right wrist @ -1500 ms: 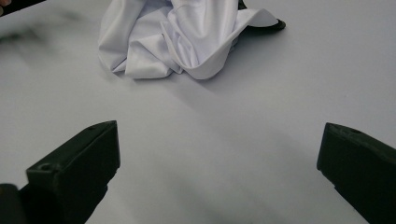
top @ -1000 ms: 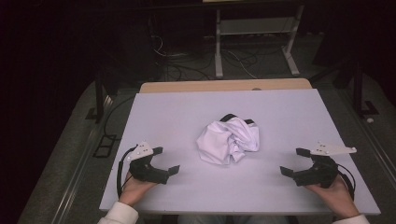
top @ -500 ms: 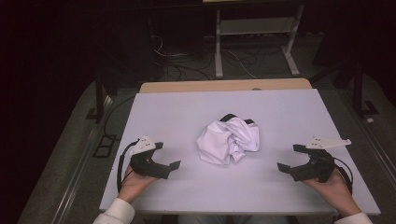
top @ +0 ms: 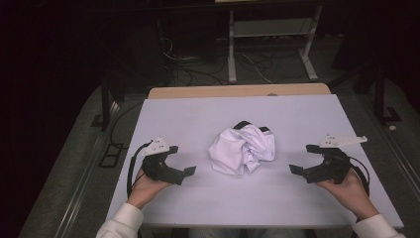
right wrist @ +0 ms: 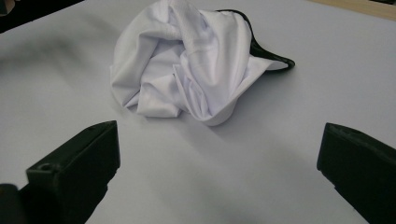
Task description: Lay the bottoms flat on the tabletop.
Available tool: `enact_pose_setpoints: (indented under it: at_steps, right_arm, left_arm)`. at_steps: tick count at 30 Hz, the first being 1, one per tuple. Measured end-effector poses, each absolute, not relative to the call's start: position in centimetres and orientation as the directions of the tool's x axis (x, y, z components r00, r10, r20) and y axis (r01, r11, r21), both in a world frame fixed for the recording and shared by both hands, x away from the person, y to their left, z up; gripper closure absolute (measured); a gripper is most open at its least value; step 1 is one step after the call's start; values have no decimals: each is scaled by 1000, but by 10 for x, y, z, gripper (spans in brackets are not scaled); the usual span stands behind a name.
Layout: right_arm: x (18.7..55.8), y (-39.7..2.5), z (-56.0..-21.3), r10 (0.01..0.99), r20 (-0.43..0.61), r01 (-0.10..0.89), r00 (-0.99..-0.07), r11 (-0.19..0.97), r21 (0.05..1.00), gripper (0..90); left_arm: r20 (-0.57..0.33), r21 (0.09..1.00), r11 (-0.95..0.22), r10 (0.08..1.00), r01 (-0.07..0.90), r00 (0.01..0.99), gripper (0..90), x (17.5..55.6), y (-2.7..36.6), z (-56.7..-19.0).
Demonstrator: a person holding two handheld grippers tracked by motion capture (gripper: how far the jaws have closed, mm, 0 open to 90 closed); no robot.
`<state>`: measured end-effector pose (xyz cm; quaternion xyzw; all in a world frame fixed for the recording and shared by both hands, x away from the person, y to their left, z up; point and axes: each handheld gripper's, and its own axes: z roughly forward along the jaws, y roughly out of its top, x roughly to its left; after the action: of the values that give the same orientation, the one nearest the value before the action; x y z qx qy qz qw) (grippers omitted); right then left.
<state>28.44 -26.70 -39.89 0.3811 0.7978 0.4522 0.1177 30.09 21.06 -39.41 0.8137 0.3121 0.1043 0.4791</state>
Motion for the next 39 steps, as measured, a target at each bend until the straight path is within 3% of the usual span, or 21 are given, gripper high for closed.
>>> enact_pose_setpoints:
  at_steps: [20,39]
  right_arm:
    - [304,-256,-383,704,129,482,-699,331,811,0]
    - [325,-230,-412,688,187,509,-701,299,807,0]
  left_arm:
    - [-112,851,-364,577,378,809,0,316,192,-376]
    - [-186,856,-321,541,405,820,0,334,156,-399]
